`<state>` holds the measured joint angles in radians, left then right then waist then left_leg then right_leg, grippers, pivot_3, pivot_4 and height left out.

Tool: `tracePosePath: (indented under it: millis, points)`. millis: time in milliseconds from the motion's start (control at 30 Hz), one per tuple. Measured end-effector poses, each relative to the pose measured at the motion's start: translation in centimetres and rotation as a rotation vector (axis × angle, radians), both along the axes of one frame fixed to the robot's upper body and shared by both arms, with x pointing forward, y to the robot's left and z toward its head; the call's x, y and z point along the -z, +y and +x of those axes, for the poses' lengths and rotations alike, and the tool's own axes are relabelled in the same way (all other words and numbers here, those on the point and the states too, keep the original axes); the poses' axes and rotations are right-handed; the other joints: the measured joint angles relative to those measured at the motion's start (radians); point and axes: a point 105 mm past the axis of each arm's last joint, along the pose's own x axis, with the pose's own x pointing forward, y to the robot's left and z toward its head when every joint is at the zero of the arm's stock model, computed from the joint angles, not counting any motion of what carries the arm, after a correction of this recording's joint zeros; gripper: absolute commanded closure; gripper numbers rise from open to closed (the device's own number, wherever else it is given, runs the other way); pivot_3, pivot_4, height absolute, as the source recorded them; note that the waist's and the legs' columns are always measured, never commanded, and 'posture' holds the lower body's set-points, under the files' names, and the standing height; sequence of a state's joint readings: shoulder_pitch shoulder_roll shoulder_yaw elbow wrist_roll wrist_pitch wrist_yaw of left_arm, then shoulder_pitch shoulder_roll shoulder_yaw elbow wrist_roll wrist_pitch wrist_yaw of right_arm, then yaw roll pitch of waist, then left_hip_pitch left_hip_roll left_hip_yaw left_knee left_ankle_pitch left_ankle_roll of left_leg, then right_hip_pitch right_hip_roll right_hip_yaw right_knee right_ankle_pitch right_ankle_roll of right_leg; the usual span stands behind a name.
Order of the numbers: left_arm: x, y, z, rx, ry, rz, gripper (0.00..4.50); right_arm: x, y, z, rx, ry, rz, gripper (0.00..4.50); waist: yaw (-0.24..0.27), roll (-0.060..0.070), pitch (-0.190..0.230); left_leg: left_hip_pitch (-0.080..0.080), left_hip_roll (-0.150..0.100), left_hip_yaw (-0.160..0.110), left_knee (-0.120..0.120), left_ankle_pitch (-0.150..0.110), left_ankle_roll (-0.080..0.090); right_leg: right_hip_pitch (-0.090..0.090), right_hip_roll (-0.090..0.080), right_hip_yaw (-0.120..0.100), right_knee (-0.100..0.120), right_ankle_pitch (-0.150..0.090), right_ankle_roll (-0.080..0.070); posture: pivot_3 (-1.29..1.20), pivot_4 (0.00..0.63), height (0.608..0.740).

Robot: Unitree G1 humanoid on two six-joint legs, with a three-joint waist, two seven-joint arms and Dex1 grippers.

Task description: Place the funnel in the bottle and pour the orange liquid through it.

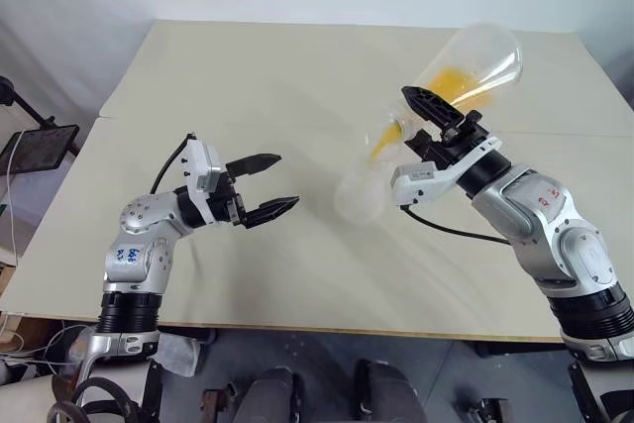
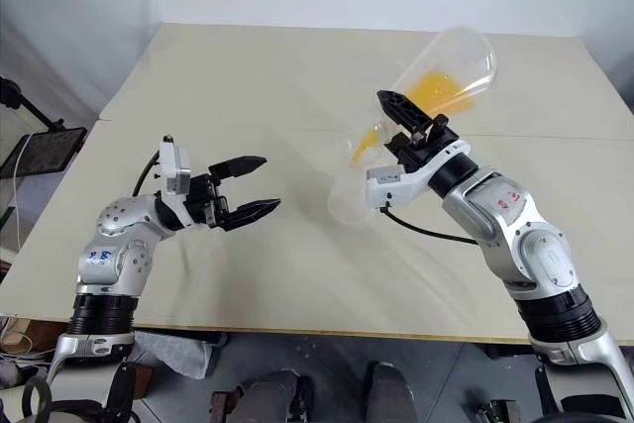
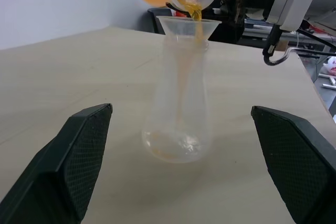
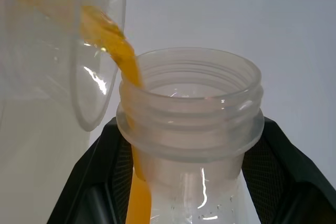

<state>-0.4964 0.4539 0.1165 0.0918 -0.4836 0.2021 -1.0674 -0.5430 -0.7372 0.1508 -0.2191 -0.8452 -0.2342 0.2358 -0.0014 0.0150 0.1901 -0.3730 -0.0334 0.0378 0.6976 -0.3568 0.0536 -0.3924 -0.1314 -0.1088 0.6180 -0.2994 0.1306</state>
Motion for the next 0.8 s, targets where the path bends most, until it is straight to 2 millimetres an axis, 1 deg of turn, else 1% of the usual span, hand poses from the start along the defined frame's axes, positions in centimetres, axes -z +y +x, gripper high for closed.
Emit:
tracePosePath:
  millis: [433, 633, 800]
  points:
    - [0.0, -0.03, 0.03, -0.002, 0.0, -0.003, 0.0, 0.36, -0.64, 0.39, 0.02, 0.003, -0.037, 2.07, 0.0, 0.0, 0.0, 0.0, 0.0, 0.0, 0.0, 0.0, 0.0, 0.0, 0.0, 0.0, 0.0, 0.0, 0.0, 0.0, 0.15, 0.74]
    - [0.0, -0.06, 0.05, -0.004, 0.001, -0.005, 0.0, -0.28, -0.62, 0.5, 0.028, -0.037, -0.05, 2.07, 0.0, 0.0, 0.0, 0.0, 0.0, 0.0, 0.0, 0.0, 0.0, 0.0, 0.0, 0.0, 0.0, 0.0, 0.0, 0.0, 0.15, 0.74]
    - [0.0, -0.09, 0.07, -0.005, 0.001, -0.008, 0.0, -0.13, -0.79, 0.68, 0.033, -0.033, -0.051, 2.07, 0.0, 0.0, 0.0, 0.0, 0.0, 0.0, 0.0, 0.0, 0.0, 0.0, 0.0, 0.0, 0.0, 0.0, 0.0, 0.0, 0.15, 0.74]
